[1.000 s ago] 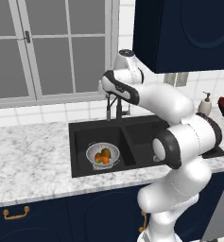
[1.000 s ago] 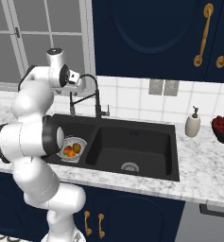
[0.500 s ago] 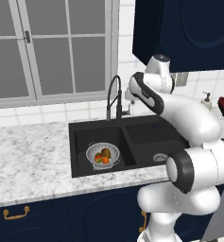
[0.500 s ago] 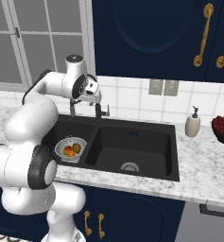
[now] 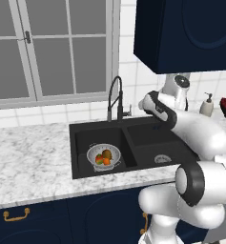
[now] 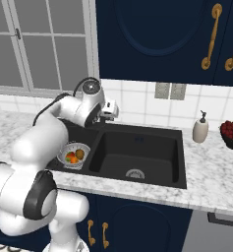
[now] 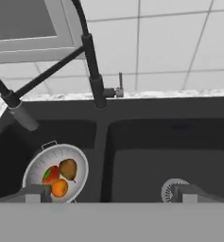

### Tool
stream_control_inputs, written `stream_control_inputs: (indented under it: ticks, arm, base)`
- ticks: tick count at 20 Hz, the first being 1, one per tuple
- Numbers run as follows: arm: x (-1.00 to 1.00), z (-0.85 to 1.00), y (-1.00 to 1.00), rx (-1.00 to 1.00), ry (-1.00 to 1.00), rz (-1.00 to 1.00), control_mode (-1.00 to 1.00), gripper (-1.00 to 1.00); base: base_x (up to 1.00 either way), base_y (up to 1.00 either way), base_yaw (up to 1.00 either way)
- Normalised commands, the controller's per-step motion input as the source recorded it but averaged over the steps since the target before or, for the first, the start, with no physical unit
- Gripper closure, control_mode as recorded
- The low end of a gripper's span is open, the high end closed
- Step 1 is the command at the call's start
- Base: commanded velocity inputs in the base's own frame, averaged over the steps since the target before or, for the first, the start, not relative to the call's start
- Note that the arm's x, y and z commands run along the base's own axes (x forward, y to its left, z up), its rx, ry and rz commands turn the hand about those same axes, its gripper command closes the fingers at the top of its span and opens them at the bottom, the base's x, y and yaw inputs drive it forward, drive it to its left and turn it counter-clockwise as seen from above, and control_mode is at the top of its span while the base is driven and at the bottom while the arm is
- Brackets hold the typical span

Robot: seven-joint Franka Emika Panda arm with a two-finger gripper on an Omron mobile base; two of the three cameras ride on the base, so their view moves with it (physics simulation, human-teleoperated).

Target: Put the colander in the sink, put the tangerine, pear, mango in the colander, and turn on the sink faucet and pour water over the colander.

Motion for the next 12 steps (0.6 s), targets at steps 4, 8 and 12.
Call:
stream_control_inputs:
  ticks: [4, 8, 12]
  arm:
    - [0.10, -0.53, -0.33, 0.01, -0.32, 0.01, -1.00, -1.00]
    - [0.34, -0.38, -0.33, 0.06, -0.24, 0.01, -1.00, -1.00]
    - [0.51, -0.15, -0.28, 0.09, -0.15, 0.00, -1.00, -1.00]
  base:
    - [0.00, 0.00, 0.00]
    - [0.00, 0.00, 0.00]
    - [0.00, 0.00, 0.00]
